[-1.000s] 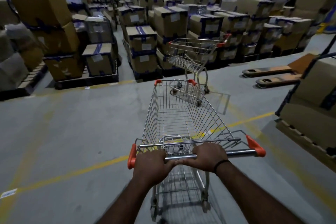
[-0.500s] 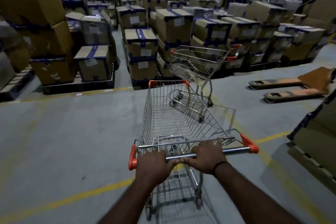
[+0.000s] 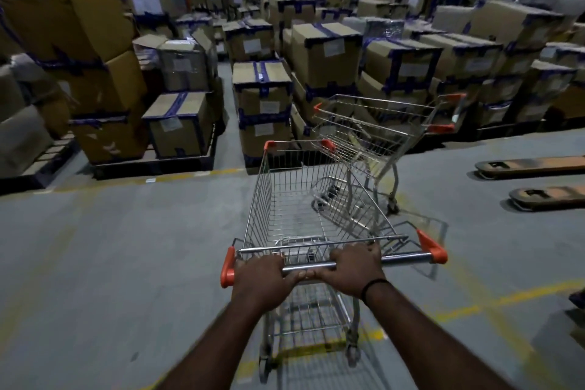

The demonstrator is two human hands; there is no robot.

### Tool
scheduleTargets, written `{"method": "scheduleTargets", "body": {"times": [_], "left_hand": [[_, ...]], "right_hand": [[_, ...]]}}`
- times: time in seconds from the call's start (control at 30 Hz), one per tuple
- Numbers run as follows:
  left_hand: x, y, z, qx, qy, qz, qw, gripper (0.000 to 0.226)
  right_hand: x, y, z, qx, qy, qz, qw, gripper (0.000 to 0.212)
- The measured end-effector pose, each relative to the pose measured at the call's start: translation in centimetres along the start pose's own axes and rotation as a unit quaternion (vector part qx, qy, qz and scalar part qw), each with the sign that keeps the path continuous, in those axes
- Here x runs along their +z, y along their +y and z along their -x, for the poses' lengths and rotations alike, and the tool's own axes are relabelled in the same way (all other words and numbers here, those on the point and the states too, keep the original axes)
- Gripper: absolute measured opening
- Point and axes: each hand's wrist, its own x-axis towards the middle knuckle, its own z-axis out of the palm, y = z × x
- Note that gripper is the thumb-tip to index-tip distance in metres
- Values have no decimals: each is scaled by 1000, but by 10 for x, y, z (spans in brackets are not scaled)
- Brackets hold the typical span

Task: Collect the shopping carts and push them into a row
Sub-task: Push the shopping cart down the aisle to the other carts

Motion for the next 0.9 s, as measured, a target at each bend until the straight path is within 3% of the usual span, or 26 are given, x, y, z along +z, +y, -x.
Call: {"method": "scheduleTargets", "body": {"times": [0.1,0.2,0.3,0.6,0.77,0.9], "left_hand": [[-4,8,-46,-10,4,8,1000,90],[-5,11,-91,-23,0,2,1000,75],[-7,12,-134,-37,-10,6,999,60],[-9,-4,-272,-46,16,23,999,64],[-13,-19,-343,-42,10,42,998,59],[-17,-27,-387,-35,-3,41,999,58]], "right_hand": [[-7,18,-50,-14,-3,-9,1000,104],[-13,32,-97,-19,-12,-24,999,93],[-19,43,-141,-24,-19,-27,999,96],[-44,62,-283,-33,-14,-30,999,107],[-56,65,-355,-20,-14,-2,1000,98],[-65,67,-399,-24,-10,-18,999,119]]}}
